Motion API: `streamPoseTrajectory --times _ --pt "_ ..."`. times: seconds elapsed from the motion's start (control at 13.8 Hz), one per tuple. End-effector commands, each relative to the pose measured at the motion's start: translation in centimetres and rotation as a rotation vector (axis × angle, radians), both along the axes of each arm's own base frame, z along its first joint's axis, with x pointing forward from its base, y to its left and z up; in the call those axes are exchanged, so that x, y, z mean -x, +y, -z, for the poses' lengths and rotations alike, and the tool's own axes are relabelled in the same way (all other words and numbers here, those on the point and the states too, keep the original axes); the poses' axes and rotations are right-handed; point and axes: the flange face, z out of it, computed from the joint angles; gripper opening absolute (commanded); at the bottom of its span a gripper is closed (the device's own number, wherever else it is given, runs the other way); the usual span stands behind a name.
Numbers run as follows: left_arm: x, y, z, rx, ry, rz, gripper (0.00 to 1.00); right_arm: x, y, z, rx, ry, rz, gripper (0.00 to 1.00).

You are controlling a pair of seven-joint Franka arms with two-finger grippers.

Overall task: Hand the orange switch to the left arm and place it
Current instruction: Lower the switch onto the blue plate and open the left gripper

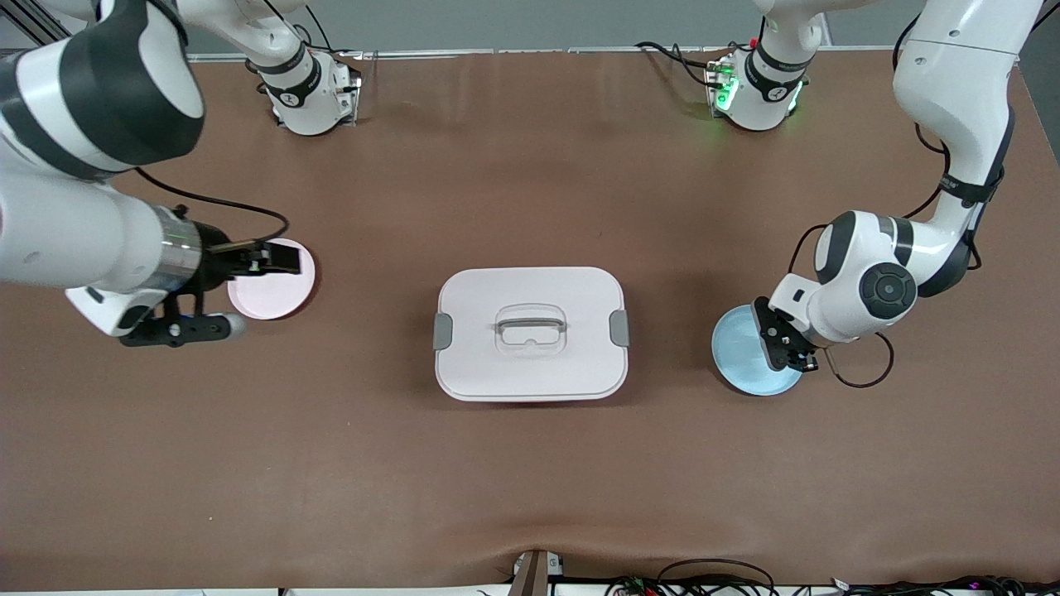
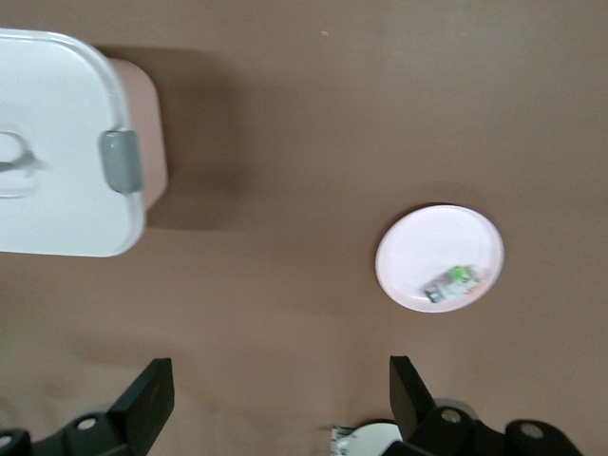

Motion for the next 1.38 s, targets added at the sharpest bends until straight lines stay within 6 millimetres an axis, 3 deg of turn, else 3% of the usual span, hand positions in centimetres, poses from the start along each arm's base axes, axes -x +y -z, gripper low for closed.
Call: streamPoseTrajectory --times 0.0,0.22,0.29,0.36,0.58,0.8,1.02,1.31 --pt "1.0 -0.2 1.9 0.017 -0.038 0.043 0.01 1.2 -3.6 -2.2 0.034 0.003 0.010 1.00" --pt "0.8 -0.9 2.4 0.025 -0.042 0.046 0.32 1.5 -7.2 -2.7 0.073 0.020 0.002 1.00" --pt "0.7 -1.0 2.3 0.026 -0.048 0.045 0.61 1.4 -8.1 -2.8 0.097 0.016 -0.039 1.00" --pt "0.6 -1.0 2.1 0.026 -0.051 0.032 1.00 1.5 -8.7 -3.0 0.100 0.014 -0.053 1.00" --pt "-1.0 -0.6 -0.3 0.029 -0.099 0.003 1.00 1.1 -12.4 -2.6 0.096 0.024 0.014 1.00" --pt "-3.1 -0.3 -5.0 0.035 -0.175 -0.152 1.00 1.0 -13.5 -2.8 0.097 0.015 0.032 1.00" --pt "-5.6 -0.8 -10.5 0.037 -0.201 -0.406 1.00 1.0 -15.4 -2.9 0.092 0.014 0.061 1.00" --pt "-8.1 -0.3 -19.3 0.061 -0.242 -0.762 1.00 0.3 -15.7 -3.7 0.098 -0.063 0.057 1.00"
